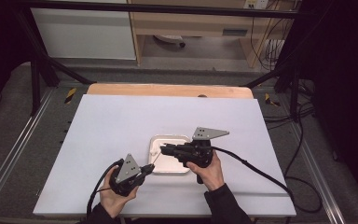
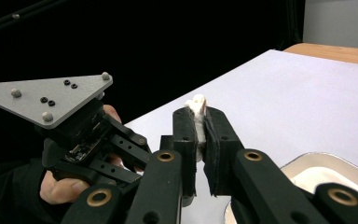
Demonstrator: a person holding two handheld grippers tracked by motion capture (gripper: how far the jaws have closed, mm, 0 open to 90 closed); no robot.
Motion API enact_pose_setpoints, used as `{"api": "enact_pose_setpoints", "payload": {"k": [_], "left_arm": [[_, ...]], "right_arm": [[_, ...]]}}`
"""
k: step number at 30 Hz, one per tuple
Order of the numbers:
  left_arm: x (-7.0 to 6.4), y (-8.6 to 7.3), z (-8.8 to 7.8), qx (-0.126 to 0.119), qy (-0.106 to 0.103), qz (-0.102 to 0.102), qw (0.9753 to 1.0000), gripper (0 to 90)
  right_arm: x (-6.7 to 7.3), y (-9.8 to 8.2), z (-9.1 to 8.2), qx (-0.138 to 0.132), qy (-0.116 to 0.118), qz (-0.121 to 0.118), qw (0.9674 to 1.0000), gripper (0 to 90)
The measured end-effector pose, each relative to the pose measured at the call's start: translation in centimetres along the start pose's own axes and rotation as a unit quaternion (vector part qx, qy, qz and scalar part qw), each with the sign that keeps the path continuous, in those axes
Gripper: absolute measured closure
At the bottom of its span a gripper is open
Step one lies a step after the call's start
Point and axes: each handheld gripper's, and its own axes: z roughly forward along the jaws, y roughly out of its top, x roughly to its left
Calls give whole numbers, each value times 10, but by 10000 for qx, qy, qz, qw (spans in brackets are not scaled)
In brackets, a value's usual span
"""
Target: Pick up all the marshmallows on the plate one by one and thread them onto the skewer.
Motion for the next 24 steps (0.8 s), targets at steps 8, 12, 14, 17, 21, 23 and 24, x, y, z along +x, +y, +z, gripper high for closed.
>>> {"api": "enact_pose_setpoints", "payload": {"k": [8, 12, 14, 17, 21, 23, 24], "left_arm": [[1, 1, 0, -35, -44, 0, 10000, 893], [-1, 5, -2, -132, -13, -51, 9999, 893], [1, 5, -2, -98, -1, -45, 9999, 893], [3, 6, -5, -117, 12, -76, 9999, 892], [3, 4, -1, -46, 19, -132, 9999, 892], [3, 5, -2, -74, 46, -116, 9999, 892], [3, 5, -2, -76, 44, -117, 9999, 892]], "right_arm": [[0, -3, 2, 96, -51, -13, 9999, 843], [1, -15, 13, 323, -7, -30, 9995, 841], [0, -12, 15, 371, 41, -7, 9993, 839], [-1, -11, 16, 290, 40, 85, 9995, 832], [0, -15, 18, 305, -39, 16, 9995, 829], [0, -15, 19, 293, -52, 15, 9996, 829], [-1, -15, 19, 293, -27, 34, 9996, 828]]}}
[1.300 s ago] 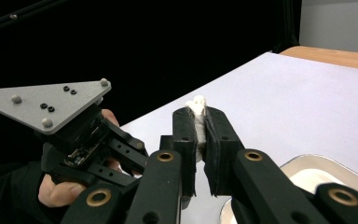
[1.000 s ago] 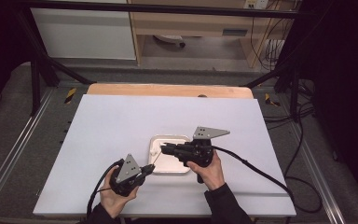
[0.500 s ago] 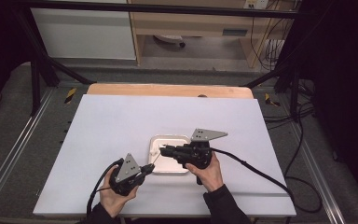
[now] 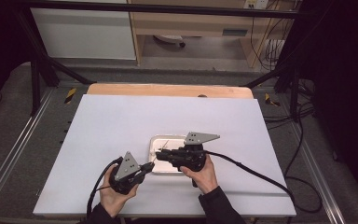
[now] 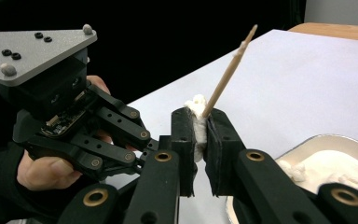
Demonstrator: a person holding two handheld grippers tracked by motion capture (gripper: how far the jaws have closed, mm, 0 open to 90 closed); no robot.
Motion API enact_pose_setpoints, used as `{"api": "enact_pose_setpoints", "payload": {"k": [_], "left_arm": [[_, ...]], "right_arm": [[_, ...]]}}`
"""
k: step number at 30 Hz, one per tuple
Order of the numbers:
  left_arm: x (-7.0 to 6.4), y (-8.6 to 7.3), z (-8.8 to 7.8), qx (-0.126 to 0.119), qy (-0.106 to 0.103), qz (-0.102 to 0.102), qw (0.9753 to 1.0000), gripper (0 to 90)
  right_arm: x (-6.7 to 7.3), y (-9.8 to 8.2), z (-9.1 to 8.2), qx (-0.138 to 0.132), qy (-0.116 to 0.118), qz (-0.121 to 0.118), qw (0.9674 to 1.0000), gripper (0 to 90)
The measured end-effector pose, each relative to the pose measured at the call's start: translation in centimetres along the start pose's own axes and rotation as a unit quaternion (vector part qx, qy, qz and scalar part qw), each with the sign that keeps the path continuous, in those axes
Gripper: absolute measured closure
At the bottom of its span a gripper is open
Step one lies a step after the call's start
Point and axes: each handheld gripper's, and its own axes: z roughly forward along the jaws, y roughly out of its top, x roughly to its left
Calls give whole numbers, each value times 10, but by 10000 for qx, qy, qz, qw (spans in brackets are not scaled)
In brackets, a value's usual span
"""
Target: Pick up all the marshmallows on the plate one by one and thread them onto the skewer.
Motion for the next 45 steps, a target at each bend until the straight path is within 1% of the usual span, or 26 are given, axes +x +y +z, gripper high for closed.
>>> {"api": "enact_pose_setpoints", "payload": {"k": [5, 6, 7, 8, 9, 10, 11, 12, 13, 15, 16, 17, 19, 21, 24, 25, 27, 29, 32, 33, 35, 36, 38, 41, 44, 45], "left_arm": [[1, -2, 3, 14, -40, 48, 10000, 891], [0, -2, 4, 3, -3, 85, 10000, 891], [0, -1, 4, -53, -38, 53, 10000, 891], [0, 0, 4, -146, -57, 50, 9999, 891], [-2, 2, 3, -159, 2, 142, 9998, 891], [-3, 3, 4, -101, 60, 202, 9997, 891], [-2, 2, 4, -125, 55, 190, 9997, 891], [1, 0, 4, -154, -7, 85, 9998, 891], [2, -1, 3, -109, 32, 61, 9999, 891], [5, -3, 0, -143, 37, -33, 9999, 891], [5, -3, -2, -154, 49, -37, 9999, 891], [6, -2, -3, -166, 91, -49, 9998, 891], [9, -1, -6, -195, 123, -114, 9997, 891], [11, -3, -7, -169, 130, -198, 9996, 891], [16, -7, -9, -101, 182, -249, 9995, 891], [18, -8, -10, -77, 211, -283, 9993, 891], [23, -10, -11, 23, 237, -354, 9991, 890], [26, -12, -12, 67, 240, -423, 9988, 890], [29, -15, -12, 132, 263, -444, 9986, 890], [31, -15, -13, 159, 264, -439, 9986, 890], [33, -17, -13, 164, 234, -516, 9983, 890], [33, -17, -13, 179, 236, -532, 9981, 890], [34, -19, -12, 190, 213, -582, 9979, 890], [35, -19, -12, 184, 204, -600, 9978, 889], [35, -19, -12, 176, 203, -593, 9979, 889], [35, -19, -12, 177, 198, -595, 9979, 890]], "right_arm": [[-1, -1, 2, 21, 26, 82, 10000, 826], [-1, -2, 2, 45, 32, 90, 9999, 827], [-1, -3, 3, 73, 39, 120, 9999, 827], [-1, -3, 4, 114, 26, 97, 9999, 826], [-1, -6, 7, 243, 96, 144, 9996, 825], [0, -9, 11, 344, 158, 174, 9991, 823], [0, -12, 13, 341, 130, 137, 9992, 820], [-1, -12, 13, 325, 141, 143, 9993, 810], [-2, -11, 13, 309, 124, 186, 9993, 763], [-2, -6, 10, 41, -41, 157, 9999, 715], [-2, -3, 7, -54, -92, 148, 9998, 682], [-2, -1, 6, -98, -143, 140, 9998, 608], [-3, 2, 3, -91, -270, 141, 9995, 510], [-2, 1, 3, -136, -487, -70, 9987, 319], [-7, 0, 4, 55, -802, -259, 9964, 209], [-10, 0, 5, 137, -942, -334, 9949, 196], [-19, 0, 9, 282, -1122, -376, 9926, 185], [-27, -1, 14, 428, -1352, -459, 9888, 207], [-44, -5, 26, 938, -1749, -627, 9781, 281], [-49, -7, 31, 1049, -1806, -628, 9759, 302], [-58, -9, 40, 1293, -1919, -608, 9710, 358], [-62, -10, 45, 1422, -1929, -585, 9691, 383], [-69, -12, 53, 1576, -1882, -537, 9679, 424], [-79, -15, 62, 1758, -1936, -510, 9639, 502], [-85, -18, 67, 1837, -1877, -509, 9635, 576], [-85, -19, 68, 1878, -1896, -538, 9622, 592]]}}
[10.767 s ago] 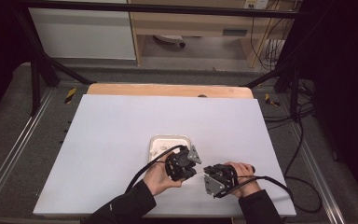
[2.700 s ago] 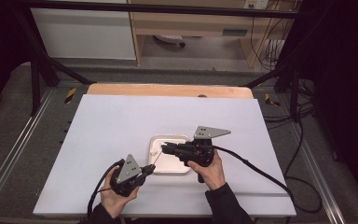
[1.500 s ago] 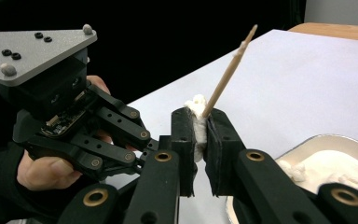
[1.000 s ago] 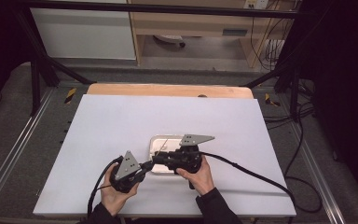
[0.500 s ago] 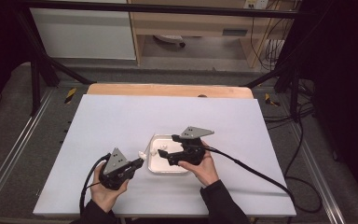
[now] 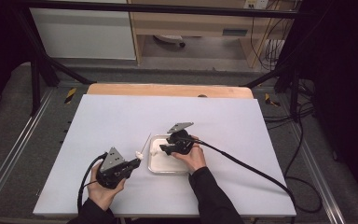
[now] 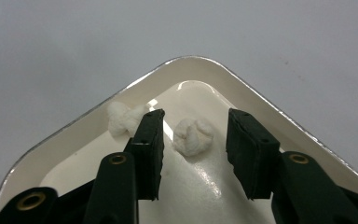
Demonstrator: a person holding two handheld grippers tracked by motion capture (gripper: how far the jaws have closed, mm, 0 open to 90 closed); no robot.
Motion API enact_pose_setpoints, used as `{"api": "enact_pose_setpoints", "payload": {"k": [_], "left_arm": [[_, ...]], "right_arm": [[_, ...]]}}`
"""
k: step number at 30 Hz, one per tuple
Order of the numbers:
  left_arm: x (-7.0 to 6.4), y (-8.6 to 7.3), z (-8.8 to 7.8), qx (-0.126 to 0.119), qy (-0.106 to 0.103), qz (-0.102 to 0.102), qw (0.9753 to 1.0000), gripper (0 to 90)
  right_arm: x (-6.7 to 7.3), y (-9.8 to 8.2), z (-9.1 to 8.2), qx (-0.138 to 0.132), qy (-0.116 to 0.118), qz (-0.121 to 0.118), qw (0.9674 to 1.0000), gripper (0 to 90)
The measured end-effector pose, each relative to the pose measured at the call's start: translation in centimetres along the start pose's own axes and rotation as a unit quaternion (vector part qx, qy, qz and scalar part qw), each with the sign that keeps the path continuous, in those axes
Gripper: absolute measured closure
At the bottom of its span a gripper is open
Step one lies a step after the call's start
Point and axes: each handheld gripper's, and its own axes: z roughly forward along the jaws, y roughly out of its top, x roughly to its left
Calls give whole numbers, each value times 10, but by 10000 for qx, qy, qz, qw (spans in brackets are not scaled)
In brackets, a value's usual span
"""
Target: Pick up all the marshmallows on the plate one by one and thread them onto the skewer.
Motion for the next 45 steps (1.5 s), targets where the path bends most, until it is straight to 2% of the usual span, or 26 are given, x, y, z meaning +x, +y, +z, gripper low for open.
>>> {"api": "enact_pose_setpoints", "payload": {"k": [2, 4, 8, 9, 15, 19, 24, 29, 31, 32, 39, 45], "left_arm": [[0, 0, 1, 21, -5, -2, 10000, 889], [0, 0, 1, 20, -18, -19, 10000, 889], [0, 0, 0, -3, -21, -27, 10000, 889], [1, 0, 0, -6, -22, -25, 10000, 889], [-2, 1, 0, -37, -71, -3, 10000, 889], [-7, 2, 1, -68, -184, 93, 9998, 889], [-17, 4, 4, -47, -339, 273, 9990, 889], [-26, 5, 5, -69, -417, 447, 9981, 889], [-28, 5, 6, -55, -435, 523, 9977, 889], [-29, 5, 6, -55, -443, 552, 9975, 889], [-33, 6, 6, -104, -492, 662, 9965, 889], [-34, 6, 5, -114, -433, 826, 9956, 890]], "right_arm": [[0, -1, 4, 102, 27, -130, 9999, 631], [0, -3, 7, 93, 2, -192, 9998, 686], [0, -2, 4, 95, -20, -124, 9999, 776], [1, -1, 0, 52, -76, -108, 9999, 783], [7, 9, -44, -568, 156, -116, 9982, 803], [12, 11, -87, -1098, 455, -70, 9929, 808], [20, 9, -124, -1597, 915, -45, 9829, 810], [25, 12, -150, -2142, 1300, 84, 9681, 812], [26, 13, -154, -2249, 1408, 122, 9641, 812], [26, 13, -155, -2253, 1456, 147, 9632, 812], [27, 13, -148, -2157, 1532, 212, 9641, 813], [26, 13, -146, -2115, 1691, 280, 9622, 816]]}}
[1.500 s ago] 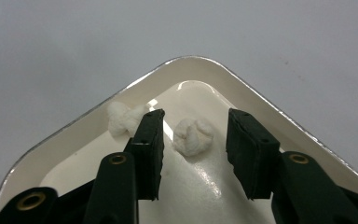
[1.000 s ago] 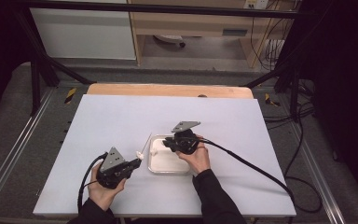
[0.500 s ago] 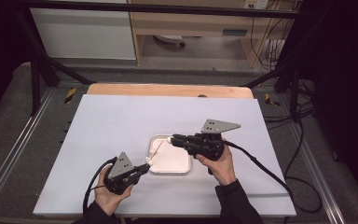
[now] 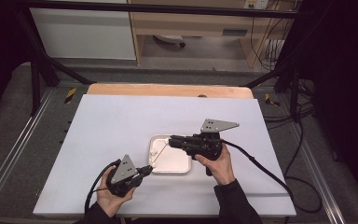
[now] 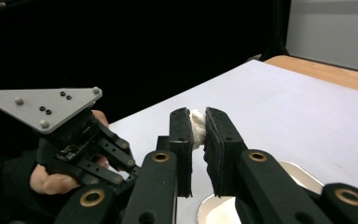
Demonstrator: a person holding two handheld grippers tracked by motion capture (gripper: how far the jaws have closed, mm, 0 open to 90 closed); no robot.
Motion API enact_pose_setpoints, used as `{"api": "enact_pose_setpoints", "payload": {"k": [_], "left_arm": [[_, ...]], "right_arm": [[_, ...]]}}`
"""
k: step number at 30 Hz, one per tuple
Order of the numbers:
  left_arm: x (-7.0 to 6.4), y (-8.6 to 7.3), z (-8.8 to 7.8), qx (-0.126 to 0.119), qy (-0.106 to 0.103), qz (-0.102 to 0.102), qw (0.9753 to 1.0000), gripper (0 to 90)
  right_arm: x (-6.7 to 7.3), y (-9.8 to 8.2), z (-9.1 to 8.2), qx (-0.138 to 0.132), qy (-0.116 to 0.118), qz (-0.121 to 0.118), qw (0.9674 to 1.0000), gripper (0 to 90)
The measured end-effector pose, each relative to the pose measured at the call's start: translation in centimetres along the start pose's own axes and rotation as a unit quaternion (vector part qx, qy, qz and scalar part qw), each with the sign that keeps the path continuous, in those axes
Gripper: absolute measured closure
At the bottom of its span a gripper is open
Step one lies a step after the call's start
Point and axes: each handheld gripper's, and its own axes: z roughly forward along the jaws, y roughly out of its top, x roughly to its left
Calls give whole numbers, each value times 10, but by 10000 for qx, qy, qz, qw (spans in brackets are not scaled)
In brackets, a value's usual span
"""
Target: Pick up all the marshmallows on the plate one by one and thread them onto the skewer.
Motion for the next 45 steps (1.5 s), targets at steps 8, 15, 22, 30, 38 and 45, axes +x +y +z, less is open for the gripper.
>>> {"api": "enact_pose_setpoints", "payload": {"k": [8, 15, 22, 30, 38, 45], "left_arm": [[-4, 0, 2, 12, 84, 260, 9996, 891], [-5, -1, 3, 39, 121, 335, 9994, 891], [-5, 0, 3, 70, 170, 386, 9991, 892], [-6, -2, 5, 143, 149, 367, 9991, 892], [-5, -1, 3, 115, 258, 329, 9991, 894], [-3, -1, 1, 163, 355, 370, 9986, 894]], "right_arm": [[1, -2, 3, 189, 194, 85, 9996, 825], [2, -4, 5, 283, 262, 90, 9992, 834], [5, -5, 7, 315, 228, 25, 9992, 838], [7, -7, 12, 431, 292, -36, 9986, 843], [9, -9, 11, 504, 199, -111, 9985, 846], [9, -10, 11, 552, 205, -116, 9982, 847]]}}
